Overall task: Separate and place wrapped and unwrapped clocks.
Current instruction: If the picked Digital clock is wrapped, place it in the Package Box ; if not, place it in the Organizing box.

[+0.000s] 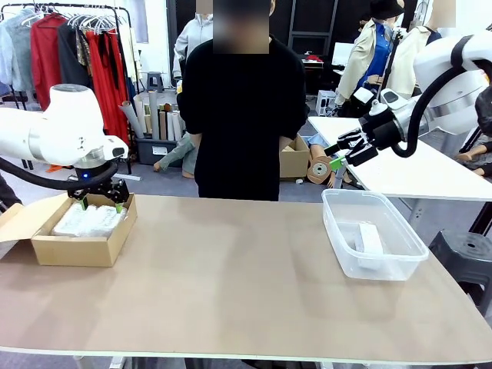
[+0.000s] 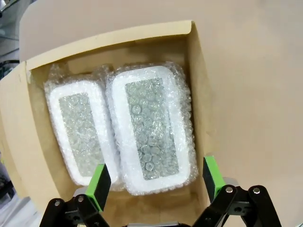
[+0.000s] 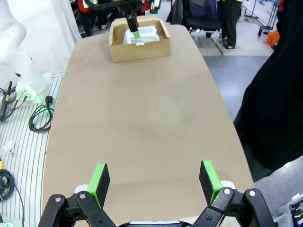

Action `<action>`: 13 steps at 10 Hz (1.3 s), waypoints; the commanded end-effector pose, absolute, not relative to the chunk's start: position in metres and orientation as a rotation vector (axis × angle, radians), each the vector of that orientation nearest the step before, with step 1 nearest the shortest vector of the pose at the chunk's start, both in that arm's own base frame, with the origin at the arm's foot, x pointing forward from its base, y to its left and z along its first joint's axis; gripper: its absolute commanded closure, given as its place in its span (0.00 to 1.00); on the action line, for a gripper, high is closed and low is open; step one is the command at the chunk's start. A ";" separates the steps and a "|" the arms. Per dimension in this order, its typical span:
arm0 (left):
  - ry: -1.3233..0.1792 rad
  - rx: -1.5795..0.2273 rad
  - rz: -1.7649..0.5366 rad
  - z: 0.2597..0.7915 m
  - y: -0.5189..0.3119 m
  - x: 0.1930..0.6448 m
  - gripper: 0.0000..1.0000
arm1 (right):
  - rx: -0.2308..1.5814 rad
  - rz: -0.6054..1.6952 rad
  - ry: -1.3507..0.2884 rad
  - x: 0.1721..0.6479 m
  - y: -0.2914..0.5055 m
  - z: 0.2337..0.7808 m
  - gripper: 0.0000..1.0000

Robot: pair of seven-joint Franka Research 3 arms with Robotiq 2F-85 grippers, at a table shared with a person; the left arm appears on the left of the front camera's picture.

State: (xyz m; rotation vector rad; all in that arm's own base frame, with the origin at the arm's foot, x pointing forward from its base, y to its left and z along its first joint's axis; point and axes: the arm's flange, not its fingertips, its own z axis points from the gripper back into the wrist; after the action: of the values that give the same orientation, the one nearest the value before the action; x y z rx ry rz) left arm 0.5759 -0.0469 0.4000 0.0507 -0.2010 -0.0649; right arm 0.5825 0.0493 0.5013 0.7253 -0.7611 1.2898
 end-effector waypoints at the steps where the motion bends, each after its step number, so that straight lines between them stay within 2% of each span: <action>1: -0.189 0.038 -0.048 0.407 -0.048 0.572 0.00 | 0.716 1.298 -0.761 0.583 0.050 0.503 0.00; 13: -0.195 0.044 -0.063 0.409 -0.050 0.572 0.00 | 0.716 1.298 -0.761 0.583 0.050 0.503 0.00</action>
State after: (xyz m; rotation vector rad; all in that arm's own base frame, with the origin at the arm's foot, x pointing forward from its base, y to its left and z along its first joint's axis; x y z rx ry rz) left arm 0.5710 -0.0507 0.4089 0.0444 -0.1911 -0.0633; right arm 0.5825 0.0493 0.5013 0.7253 -0.7611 1.2898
